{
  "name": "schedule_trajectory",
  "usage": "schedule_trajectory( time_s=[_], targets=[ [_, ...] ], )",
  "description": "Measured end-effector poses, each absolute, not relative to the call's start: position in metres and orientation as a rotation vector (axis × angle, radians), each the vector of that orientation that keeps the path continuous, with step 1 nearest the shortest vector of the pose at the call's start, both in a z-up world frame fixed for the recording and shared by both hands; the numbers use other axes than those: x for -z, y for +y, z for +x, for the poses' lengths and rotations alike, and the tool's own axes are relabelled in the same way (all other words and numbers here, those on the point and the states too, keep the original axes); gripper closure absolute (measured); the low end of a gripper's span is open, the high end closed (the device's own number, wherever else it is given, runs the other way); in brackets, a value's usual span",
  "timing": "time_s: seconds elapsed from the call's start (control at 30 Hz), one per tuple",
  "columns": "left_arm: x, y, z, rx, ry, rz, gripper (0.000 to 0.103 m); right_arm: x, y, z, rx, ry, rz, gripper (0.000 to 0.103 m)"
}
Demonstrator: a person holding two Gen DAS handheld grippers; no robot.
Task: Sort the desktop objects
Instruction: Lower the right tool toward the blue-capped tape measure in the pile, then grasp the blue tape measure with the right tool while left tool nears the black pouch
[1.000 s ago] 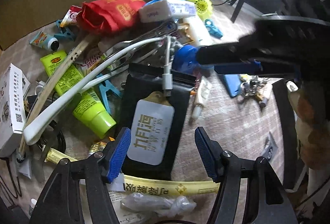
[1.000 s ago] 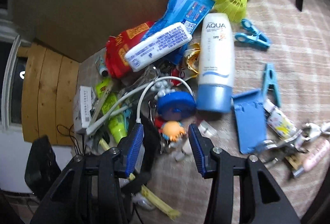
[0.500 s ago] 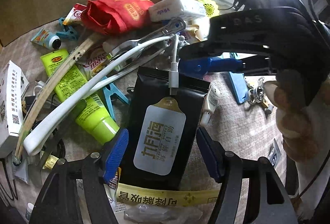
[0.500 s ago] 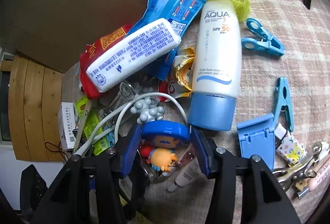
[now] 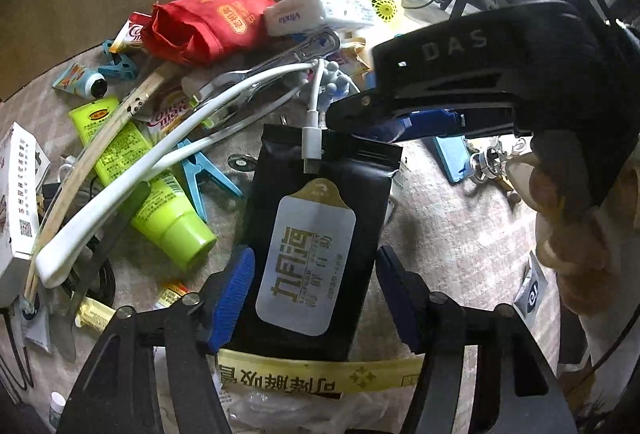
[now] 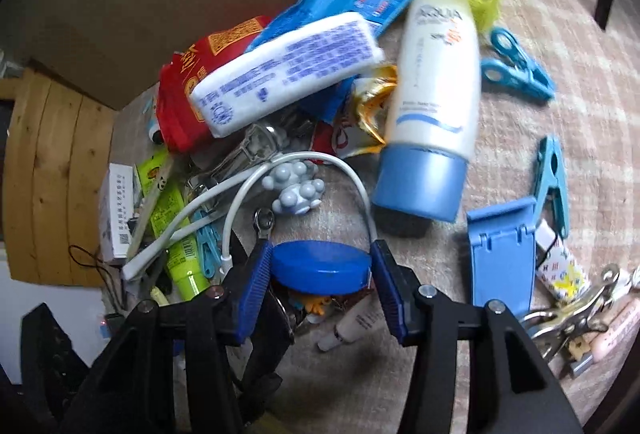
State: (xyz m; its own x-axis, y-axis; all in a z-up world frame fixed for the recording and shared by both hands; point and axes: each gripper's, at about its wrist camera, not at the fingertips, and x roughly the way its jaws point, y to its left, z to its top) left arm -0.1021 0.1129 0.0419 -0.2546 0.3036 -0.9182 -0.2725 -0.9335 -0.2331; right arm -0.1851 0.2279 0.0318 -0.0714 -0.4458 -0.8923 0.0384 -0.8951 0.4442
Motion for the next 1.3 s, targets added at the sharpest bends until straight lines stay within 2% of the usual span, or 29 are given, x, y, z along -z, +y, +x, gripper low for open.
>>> schedule_trajectory(
  time_s=[0.07, 0.23, 0.3, 0.37, 0.47, 0.5, 0.53, 0.57, 0.6, 0.7, 0.8, 0.87, 1.03, 1.1, 1.17, 1.2, 1.3],
  targets=[
    [-0.043, 0.113, -0.101, -2.232, -0.045, -1.642, 0.050, -0.033, 0.232, -0.182, 2.028, -0.459, 1.875, 0.054],
    [-0.044, 0.115, -0.100, -2.239, -0.026, -1.646, 0.053, -0.038, 0.242, -0.175, 2.024, -0.490, 1.870, 0.054],
    [-0.044, 0.119, -0.097, -2.238, -0.027, -1.651, 0.058, -0.041, 0.248, -0.171, 2.025, -0.520, 1.864, 0.054],
    [-0.045, 0.119, -0.096, -2.236, -0.031, -1.653, 0.072, -0.046, 0.251, -0.168, 2.029, -0.526, 1.852, 0.054],
    [-0.045, 0.120, -0.096, -2.234, -0.029, -1.651, 0.074, -0.054, 0.258, -0.162, 2.043, -0.538, 1.826, 0.054],
    [-0.045, 0.121, -0.096, -2.247, -0.014, -1.649, 0.073, -0.054, 0.263, -0.161, 2.048, -0.539, 1.823, 0.054],
    [-0.045, 0.123, -0.096, -2.262, 0.000, -1.649, 0.064, -0.055, 0.266, -0.160, 2.053, -0.541, 1.820, 0.054],
    [-0.044, 0.123, -0.098, -2.267, 0.006, -1.662, 0.046, -0.056, 0.269, -0.157, 2.057, -0.542, 1.821, 0.054],
    [-0.042, 0.122, -0.101, -2.258, 0.008, -1.672, 0.039, -0.057, 0.271, -0.155, 2.059, -0.541, 1.824, 0.054],
    [-0.036, 0.131, -0.101, -2.282, 0.087, -1.665, 0.039, -0.060, 0.278, -0.150, 2.077, -0.530, 1.826, 0.054],
    [-0.035, 0.138, -0.102, -2.305, 0.168, -1.664, 0.044, -0.067, 0.287, -0.145, 2.103, -0.530, 1.806, 0.054],
    [-0.037, 0.139, -0.102, -2.297, 0.169, -1.660, 0.052, -0.071, 0.290, -0.146, 2.119, -0.528, 1.793, 0.054],
    [-0.045, 0.140, -0.097, -2.292, 0.136, -1.637, 0.066, -0.076, 0.304, -0.136, 2.137, -0.538, 1.781, 0.054],
    [-0.047, 0.139, -0.096, -2.270, 0.097, -1.638, 0.074, -0.073, 0.298, -0.132, 2.139, -0.550, 1.779, 0.054],
    [-0.049, 0.135, -0.095, -2.258, 0.078, -1.644, 0.092, -0.073, 0.302, -0.129, 2.140, -0.556, 1.781, 0.054],
    [-0.050, 0.135, -0.095, -2.258, 0.077, -1.641, 0.091, -0.073, 0.301, -0.128, 2.141, -0.555, 1.783, 0.054],
    [-0.050, 0.120, -0.097, -2.277, 0.102, -1.648, 0.071, -0.074, 0.309, -0.124, 2.146, -0.560, 1.784, 0.054]
  ],
)
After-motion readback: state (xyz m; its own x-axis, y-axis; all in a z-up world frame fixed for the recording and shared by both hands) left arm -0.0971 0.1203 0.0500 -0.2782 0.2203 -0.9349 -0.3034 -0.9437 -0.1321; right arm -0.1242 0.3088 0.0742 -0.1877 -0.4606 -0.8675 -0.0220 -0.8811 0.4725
